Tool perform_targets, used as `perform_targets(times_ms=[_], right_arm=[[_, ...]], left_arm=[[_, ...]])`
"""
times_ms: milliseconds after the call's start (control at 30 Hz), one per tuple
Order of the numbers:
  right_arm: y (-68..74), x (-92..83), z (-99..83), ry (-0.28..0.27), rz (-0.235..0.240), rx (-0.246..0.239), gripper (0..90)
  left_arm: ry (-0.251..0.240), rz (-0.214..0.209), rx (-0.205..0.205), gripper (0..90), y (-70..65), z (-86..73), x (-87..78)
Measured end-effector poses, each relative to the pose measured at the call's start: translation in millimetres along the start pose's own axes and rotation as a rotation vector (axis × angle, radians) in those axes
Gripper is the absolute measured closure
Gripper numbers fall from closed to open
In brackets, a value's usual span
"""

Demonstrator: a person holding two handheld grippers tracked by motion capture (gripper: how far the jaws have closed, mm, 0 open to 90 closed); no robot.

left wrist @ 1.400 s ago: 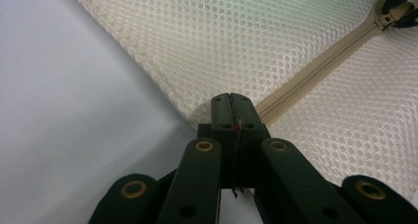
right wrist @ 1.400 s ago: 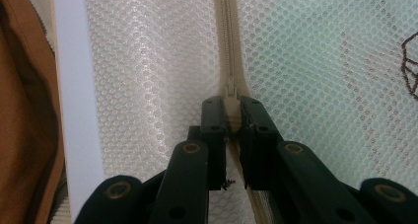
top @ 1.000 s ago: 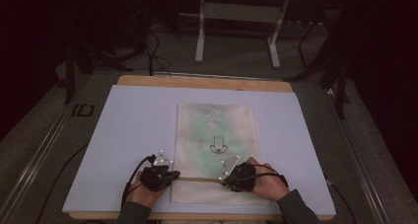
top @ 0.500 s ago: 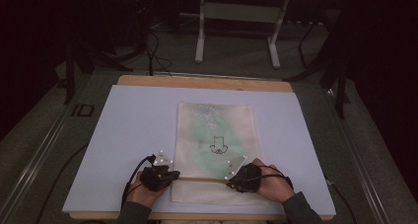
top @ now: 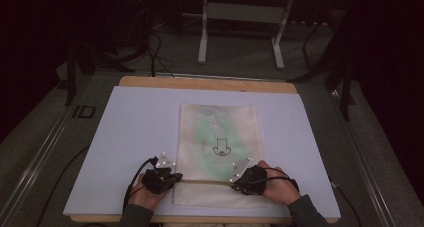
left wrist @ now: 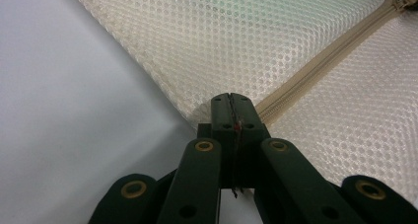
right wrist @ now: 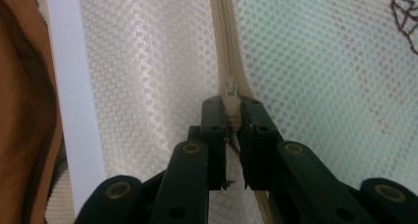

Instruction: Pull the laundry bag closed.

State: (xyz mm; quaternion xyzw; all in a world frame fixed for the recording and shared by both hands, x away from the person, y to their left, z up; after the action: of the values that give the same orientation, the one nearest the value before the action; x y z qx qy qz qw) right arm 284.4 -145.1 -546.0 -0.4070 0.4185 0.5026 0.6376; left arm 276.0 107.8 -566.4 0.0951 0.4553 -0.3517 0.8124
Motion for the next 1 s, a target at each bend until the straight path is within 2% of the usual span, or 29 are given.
perform_targets(times_ms=[1000], right_arm=[[-3.7,-7.9,-21.5,-0.007,-0.007,0.041,82.3]], left_arm=[[0.003,0.001,0.0,89.5,-0.1,-0.1,-0.1]])
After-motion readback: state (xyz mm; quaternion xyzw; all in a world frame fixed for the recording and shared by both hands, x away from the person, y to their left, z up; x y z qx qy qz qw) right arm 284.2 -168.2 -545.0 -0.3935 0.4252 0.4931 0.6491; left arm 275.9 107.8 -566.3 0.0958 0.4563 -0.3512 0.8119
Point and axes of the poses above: each handheld gripper's, and its own axes: x roughly forward along the jaws, z roughly out of its top, y roughly to its left, the point moved 5 cm from there along x, roughly forward along the jaws, and after that the axes turned 5 degrees about y, right-handed, at the moved point
